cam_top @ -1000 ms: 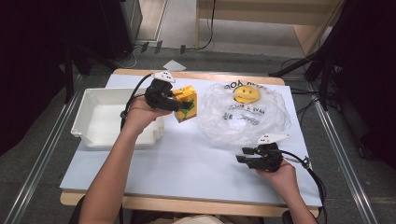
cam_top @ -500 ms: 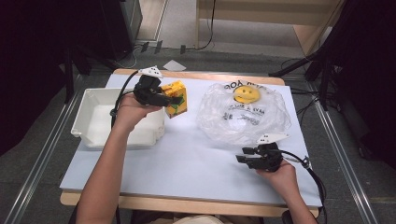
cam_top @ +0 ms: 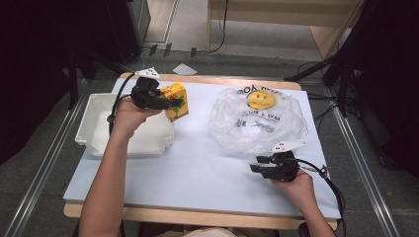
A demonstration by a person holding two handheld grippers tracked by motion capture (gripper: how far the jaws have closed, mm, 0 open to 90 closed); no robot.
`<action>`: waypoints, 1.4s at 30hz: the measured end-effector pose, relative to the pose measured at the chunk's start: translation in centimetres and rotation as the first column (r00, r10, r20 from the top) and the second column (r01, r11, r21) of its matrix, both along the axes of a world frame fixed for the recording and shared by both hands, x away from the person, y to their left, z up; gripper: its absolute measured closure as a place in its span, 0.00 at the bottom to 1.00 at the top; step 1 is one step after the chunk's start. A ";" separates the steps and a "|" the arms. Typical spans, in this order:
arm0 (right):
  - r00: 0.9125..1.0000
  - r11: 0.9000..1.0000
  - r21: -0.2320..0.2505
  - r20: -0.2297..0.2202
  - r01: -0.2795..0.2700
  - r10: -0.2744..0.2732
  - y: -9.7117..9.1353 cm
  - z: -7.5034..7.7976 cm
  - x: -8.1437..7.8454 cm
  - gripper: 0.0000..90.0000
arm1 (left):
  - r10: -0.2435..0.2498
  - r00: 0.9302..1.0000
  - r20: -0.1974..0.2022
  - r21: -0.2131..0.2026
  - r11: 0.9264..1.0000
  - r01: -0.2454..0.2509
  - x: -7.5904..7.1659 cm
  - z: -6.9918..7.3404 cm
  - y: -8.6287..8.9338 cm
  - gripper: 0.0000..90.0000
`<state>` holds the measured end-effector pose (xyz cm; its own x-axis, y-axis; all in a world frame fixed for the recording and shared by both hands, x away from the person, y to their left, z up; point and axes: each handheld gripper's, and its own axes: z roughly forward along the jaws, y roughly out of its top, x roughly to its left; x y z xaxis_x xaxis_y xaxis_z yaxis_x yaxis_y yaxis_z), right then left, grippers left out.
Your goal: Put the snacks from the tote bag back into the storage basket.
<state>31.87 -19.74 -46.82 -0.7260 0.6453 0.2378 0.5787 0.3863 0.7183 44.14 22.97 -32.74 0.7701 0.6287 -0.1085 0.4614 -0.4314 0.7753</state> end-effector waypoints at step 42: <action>1.000 1.000 -0.009 -0.001 -0.003 0.003 0.1 0.0 -0.1 0.59 | 0.161 0.987 -0.015 0.039 0.986 -0.160 1.6 -3.3 5.8 0.58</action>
<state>31.77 -19.68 -46.85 -0.7279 0.6449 0.2331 0.5781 0.3944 0.7143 45.75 28.76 -36.08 0.6570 0.7479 -0.0952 0.5406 -0.3793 0.7509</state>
